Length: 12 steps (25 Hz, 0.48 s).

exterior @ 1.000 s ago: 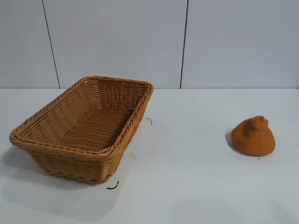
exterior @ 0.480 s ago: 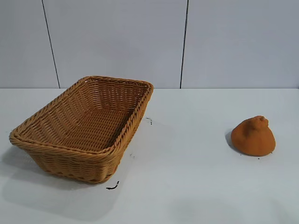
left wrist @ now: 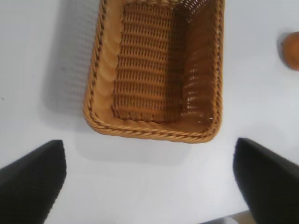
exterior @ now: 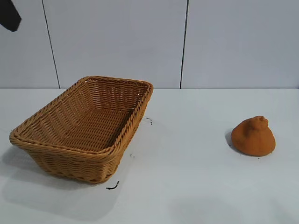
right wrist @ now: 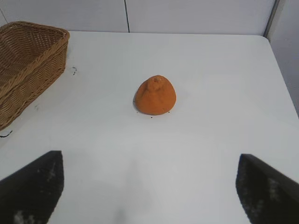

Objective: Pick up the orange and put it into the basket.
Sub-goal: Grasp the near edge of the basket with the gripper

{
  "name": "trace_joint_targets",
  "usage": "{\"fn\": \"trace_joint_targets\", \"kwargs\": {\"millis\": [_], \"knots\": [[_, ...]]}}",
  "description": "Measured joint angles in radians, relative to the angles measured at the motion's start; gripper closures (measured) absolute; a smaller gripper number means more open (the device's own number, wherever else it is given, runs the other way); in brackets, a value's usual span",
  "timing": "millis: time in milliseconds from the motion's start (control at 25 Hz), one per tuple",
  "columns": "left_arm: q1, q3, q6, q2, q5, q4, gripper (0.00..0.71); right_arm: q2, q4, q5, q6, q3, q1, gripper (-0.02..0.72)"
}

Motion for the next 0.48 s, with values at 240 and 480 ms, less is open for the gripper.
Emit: {"fn": "trace_joint_targets", "kwargs": {"millis": [240, 480], "knots": [[0.000, 0.000, -0.276, 0.083, -0.009, 0.000, 0.014, 0.000, 0.000, 0.000, 0.000, 0.000, 0.000, 0.010], [0.000, 0.000, -0.481, 0.234, -0.045, -0.001, 0.014, 0.000, 0.000, 0.000, 0.000, 0.000, 0.000, 0.010]]}}
